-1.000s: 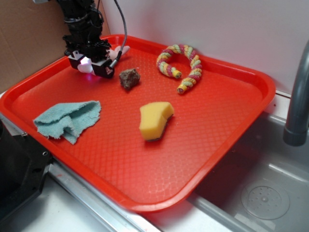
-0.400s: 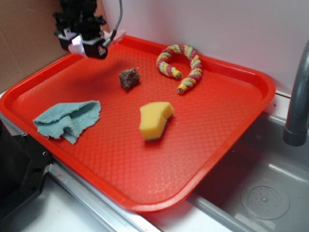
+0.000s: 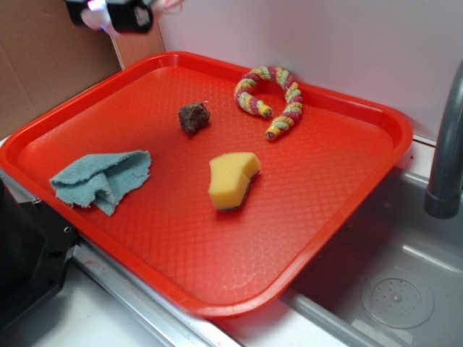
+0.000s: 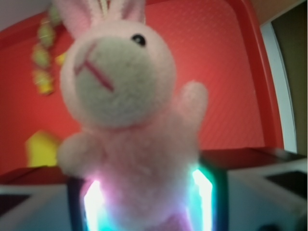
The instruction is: Grab the pink bunny.
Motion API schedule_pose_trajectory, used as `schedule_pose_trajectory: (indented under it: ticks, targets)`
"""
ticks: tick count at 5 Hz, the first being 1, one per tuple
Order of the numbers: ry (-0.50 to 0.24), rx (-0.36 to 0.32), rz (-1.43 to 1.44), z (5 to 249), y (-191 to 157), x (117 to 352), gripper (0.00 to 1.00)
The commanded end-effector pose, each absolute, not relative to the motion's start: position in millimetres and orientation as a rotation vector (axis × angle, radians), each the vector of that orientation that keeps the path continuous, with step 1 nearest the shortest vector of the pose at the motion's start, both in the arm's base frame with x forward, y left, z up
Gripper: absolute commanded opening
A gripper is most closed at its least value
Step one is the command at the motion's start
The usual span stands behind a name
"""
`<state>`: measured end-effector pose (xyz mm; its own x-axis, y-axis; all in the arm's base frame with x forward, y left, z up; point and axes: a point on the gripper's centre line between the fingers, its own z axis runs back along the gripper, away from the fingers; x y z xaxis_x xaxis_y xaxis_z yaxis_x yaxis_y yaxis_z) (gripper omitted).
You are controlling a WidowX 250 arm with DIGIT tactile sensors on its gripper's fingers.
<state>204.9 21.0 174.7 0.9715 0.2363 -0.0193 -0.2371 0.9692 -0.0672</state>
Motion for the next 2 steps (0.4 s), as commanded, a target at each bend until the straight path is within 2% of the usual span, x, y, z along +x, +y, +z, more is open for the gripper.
schedule_pose_trajectory:
  ticks: [1,2]
  targets:
    - [-0.1,-0.078,0.165,218.1,-5.3,169.6,0.0]
    - [-0.108,-0.079,0.19,215.6,-1.5,173.3,0.0]
